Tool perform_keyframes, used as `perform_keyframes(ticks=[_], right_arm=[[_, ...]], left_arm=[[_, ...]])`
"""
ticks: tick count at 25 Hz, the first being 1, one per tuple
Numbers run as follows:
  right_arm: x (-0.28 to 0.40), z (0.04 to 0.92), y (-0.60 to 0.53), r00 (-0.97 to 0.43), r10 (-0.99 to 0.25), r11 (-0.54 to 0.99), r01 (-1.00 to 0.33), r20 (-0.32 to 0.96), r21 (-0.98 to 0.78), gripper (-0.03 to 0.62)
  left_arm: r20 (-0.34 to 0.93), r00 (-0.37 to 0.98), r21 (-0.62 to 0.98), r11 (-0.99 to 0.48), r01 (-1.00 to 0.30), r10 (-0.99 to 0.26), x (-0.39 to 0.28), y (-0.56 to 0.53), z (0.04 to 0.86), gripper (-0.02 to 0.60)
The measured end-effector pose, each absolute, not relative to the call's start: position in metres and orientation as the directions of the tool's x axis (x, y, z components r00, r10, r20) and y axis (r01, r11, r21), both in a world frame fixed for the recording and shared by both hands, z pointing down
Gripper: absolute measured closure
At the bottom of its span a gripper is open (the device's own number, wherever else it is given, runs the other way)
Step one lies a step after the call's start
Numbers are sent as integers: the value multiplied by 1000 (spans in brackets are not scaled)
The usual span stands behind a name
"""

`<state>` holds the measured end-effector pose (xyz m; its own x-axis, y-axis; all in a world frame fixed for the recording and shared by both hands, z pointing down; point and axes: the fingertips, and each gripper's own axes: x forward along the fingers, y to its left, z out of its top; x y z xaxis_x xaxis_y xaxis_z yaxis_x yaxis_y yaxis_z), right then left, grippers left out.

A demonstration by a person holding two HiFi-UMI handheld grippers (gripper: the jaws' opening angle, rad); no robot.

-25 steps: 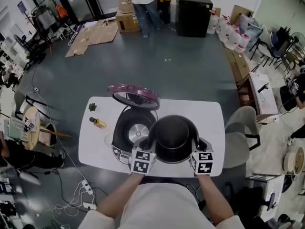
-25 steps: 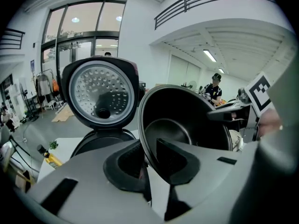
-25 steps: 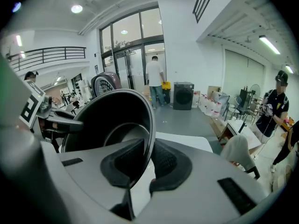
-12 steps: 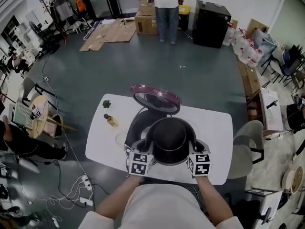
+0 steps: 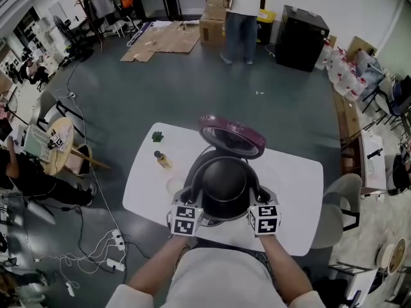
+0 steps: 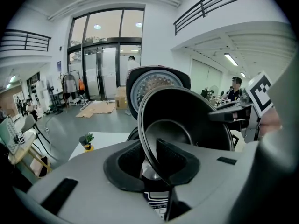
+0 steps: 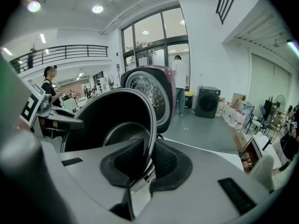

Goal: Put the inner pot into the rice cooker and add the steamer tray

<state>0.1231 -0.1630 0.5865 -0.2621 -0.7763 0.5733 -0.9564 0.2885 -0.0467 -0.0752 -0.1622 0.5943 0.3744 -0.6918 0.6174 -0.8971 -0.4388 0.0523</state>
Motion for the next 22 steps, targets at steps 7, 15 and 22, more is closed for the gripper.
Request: perform_keyframes(ticks=[7, 15, 22], right_arm=[[102, 599, -183, -265, -755, 307, -951, 600, -33, 528], [93, 632, -188, -249, -695, 280, -958, 674, -66, 523], [85, 657, -196, -230, -641, 268, -961, 732, -68, 520]], left_arm=[[636, 357, 42, -432, -901, -684, -96, -179, 608, 483], [722, 356, 34, -483, -875, -593, -103, -192, 639, 477], [777, 360, 52, -516, -855, -517, -109, -204, 666, 474]])
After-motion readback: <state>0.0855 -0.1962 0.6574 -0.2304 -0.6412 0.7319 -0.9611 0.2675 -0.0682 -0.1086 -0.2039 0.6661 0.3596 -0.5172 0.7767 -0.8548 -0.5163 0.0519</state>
